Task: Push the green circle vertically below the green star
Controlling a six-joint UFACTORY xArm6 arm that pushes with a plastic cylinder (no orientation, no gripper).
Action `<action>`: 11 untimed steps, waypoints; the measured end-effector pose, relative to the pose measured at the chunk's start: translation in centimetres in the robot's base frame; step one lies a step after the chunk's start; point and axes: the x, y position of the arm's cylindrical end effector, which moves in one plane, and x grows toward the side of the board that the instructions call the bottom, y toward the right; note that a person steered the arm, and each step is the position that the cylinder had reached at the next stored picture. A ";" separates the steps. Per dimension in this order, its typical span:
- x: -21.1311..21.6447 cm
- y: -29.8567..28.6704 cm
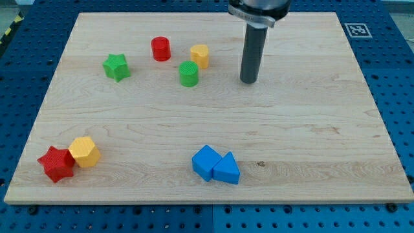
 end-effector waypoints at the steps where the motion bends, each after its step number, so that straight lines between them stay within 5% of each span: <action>1: -1.3 -3.0; 6: 1.1 -12.5; 9: 8.3 -17.2; 11: 6.7 -19.2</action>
